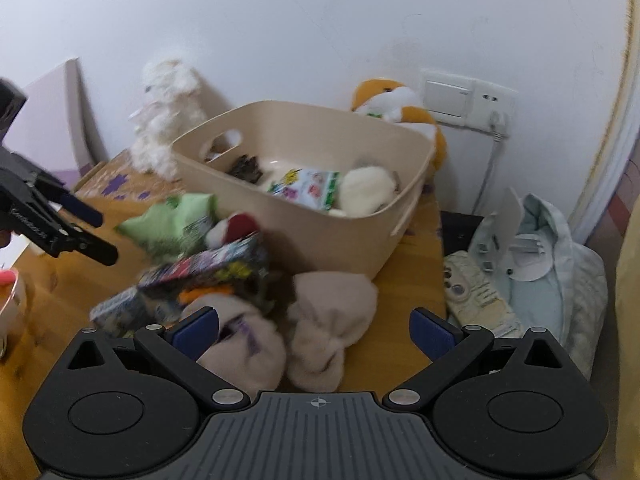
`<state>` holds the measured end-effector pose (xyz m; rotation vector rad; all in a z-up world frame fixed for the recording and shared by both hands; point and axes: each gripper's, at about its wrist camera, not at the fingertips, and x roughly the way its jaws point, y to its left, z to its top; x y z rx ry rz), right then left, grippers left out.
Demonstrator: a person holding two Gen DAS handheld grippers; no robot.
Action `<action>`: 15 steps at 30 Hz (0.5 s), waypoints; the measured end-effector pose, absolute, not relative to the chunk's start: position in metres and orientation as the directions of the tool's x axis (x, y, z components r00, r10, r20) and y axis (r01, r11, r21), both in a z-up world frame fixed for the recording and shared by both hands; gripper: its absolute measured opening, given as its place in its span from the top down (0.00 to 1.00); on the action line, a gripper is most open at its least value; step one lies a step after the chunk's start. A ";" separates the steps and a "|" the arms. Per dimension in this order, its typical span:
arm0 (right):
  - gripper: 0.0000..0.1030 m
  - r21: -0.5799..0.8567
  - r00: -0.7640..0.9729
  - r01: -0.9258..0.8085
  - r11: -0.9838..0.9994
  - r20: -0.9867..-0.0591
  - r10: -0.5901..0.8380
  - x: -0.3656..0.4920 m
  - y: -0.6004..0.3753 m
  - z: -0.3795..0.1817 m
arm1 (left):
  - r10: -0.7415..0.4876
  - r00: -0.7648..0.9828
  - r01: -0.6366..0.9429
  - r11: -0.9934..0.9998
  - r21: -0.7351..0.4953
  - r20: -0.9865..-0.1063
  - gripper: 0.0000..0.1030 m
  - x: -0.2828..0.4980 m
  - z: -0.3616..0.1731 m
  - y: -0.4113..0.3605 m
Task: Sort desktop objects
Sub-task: 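Grasp the blue-white box with the left tool while the right tool grasps the beige sock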
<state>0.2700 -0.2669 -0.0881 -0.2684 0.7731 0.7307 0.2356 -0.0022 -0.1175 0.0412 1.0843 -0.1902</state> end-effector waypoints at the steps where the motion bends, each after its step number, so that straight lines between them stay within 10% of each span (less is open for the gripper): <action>1: 0.00 0.029 0.487 -0.699 0.715 -0.713 0.505 0.265 -0.264 -0.088 | -0.129 0.453 0.200 0.979 -0.040 -0.882 0.21 0.232 -0.120 -0.006; 15: 0.19 -0.008 0.383 -0.807 0.590 -0.768 0.513 0.252 -0.215 -0.112 | -0.076 0.385 0.306 0.951 0.049 -0.920 0.32 0.224 -0.161 -0.024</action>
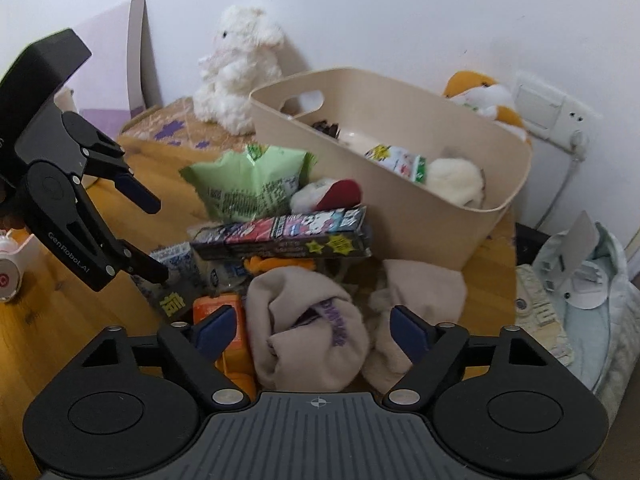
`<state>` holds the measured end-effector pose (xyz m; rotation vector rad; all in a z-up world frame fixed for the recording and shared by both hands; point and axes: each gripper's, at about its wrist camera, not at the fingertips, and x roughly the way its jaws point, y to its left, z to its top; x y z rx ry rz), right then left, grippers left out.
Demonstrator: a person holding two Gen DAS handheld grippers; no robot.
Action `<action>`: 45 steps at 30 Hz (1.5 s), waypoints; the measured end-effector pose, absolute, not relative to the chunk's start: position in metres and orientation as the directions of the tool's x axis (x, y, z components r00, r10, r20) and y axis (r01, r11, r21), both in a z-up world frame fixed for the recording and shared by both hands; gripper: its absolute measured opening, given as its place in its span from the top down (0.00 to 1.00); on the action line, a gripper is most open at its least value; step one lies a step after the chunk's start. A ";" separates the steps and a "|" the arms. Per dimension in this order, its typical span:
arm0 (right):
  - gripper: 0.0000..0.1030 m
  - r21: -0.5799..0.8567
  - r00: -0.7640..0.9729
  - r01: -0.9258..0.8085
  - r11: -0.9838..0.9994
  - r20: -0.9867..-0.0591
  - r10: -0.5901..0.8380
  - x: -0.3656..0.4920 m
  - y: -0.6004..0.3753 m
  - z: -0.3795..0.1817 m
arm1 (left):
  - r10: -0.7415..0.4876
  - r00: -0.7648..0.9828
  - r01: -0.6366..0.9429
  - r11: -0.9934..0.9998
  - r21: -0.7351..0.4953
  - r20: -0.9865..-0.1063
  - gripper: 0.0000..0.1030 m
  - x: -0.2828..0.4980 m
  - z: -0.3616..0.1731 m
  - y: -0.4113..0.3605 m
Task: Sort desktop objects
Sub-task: 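Grasp the blue-white box with the left tool while the right tool grasps the beige sock, then lower the blue-white box with the left tool into the basket while the right tool drops the sock there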
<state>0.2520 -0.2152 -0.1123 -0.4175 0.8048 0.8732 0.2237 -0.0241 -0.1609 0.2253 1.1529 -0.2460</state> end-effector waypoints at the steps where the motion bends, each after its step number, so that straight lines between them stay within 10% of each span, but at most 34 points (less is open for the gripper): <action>1: 0.21 -0.010 0.378 -0.810 0.587 -0.773 0.509 0.254 -0.213 -0.115 | -0.073 0.374 0.309 0.950 0.050 -0.924 0.34 0.225 -0.164 -0.024; 20: 0.53 0.051 0.297 -0.813 0.580 -0.820 0.489 0.274 -0.206 -0.137 | -0.134 0.318 0.313 0.949 -0.029 -0.939 0.55 0.240 -0.174 -0.027; 28: 0.62 0.054 0.297 -0.815 0.578 -0.817 0.494 0.273 -0.208 -0.135 | -0.131 0.284 0.291 0.956 -0.045 -0.950 0.79 0.241 -0.177 -0.021; 45: 0.86 0.052 0.284 -0.845 0.532 -0.799 0.529 0.270 -0.229 -0.118 | -0.172 0.323 0.259 0.962 -0.088 -0.931 0.83 0.227 -0.155 -0.011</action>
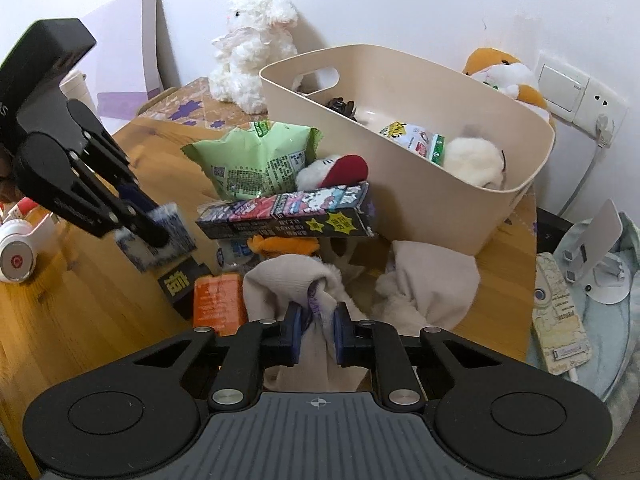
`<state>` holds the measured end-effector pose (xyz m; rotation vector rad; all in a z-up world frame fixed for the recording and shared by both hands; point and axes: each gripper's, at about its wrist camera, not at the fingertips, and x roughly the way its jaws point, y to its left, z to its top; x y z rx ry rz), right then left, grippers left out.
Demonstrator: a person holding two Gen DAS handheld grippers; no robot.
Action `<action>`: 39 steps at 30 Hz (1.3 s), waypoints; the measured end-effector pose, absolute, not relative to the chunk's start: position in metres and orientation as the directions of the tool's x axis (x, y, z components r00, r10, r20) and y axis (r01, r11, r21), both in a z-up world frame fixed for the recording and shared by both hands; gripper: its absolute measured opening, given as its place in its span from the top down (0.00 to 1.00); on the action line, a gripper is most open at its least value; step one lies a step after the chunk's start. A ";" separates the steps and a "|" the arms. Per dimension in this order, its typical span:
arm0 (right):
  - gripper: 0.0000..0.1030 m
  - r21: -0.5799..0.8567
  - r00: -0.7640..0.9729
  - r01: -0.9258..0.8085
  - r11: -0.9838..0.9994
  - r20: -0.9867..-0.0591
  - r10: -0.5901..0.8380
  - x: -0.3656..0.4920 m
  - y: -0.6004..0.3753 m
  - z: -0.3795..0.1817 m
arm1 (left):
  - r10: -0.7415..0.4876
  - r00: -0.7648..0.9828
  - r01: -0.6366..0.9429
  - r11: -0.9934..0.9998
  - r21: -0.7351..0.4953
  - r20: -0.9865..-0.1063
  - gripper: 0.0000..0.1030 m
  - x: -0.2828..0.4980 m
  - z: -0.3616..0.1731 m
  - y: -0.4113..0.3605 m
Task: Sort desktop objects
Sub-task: 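Lower the blue-white box with the left tool into the basket while the right tool drops the sock there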
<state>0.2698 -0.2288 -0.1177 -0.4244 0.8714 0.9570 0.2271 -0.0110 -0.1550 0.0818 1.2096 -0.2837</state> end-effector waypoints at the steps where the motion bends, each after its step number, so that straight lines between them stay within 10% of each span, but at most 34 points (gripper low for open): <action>1: 0.87 0.049 0.290 -0.844 0.534 -0.796 0.532 0.270 -0.231 -0.117 | -0.175 0.328 0.256 0.963 -0.091 -0.928 0.83 0.226 -0.153 -0.010; 39: 0.88 -0.058 0.527 -0.791 0.609 -0.569 0.631 0.339 -0.248 0.000 | -0.256 0.579 0.216 0.964 -0.157 -0.774 0.83 0.281 -0.024 0.023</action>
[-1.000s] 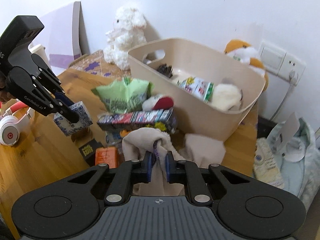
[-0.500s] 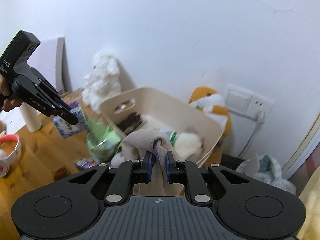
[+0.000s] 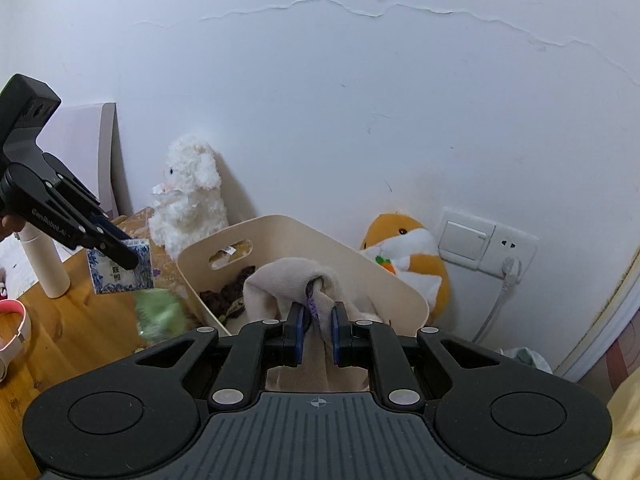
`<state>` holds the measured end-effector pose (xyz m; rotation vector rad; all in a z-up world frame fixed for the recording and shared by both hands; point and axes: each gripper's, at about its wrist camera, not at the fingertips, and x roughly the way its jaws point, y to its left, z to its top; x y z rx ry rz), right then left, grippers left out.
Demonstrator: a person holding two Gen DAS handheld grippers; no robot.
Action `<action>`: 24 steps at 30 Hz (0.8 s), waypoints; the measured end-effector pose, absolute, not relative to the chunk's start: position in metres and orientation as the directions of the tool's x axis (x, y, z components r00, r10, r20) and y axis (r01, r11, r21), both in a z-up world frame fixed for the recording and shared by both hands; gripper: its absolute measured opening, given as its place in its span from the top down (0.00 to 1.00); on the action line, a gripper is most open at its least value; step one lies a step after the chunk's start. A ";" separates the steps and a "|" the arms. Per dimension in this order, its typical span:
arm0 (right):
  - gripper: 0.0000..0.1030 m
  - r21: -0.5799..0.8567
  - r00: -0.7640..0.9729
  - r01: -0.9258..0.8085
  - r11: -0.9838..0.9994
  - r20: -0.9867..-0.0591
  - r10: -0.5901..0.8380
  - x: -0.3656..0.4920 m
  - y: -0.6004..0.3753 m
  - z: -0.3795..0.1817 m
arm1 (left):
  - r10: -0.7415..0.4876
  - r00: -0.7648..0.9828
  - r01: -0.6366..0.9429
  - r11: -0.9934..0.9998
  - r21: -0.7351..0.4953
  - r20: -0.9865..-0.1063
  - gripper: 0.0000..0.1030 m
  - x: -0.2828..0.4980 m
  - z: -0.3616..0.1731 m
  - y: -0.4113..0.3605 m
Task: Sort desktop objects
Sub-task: 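Lower the blue-white box with the left tool into the basket while the right tool drops the sock there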
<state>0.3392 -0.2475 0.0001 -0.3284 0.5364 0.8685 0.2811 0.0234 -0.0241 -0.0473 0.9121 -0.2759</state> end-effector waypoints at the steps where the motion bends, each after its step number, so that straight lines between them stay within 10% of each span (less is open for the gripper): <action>1: 0.88 -0.056 0.526 -0.792 0.608 -0.568 0.633 0.341 -0.246 0.000 | -0.252 0.585 0.211 0.965 -0.155 -0.771 0.83 0.281 -0.021 0.026; 24: 0.88 -0.044 0.519 -0.766 0.641 -0.632 0.576 0.407 -0.181 -0.044 | -0.142 0.617 0.066 0.989 -0.129 -0.774 0.83 0.397 -0.063 -0.004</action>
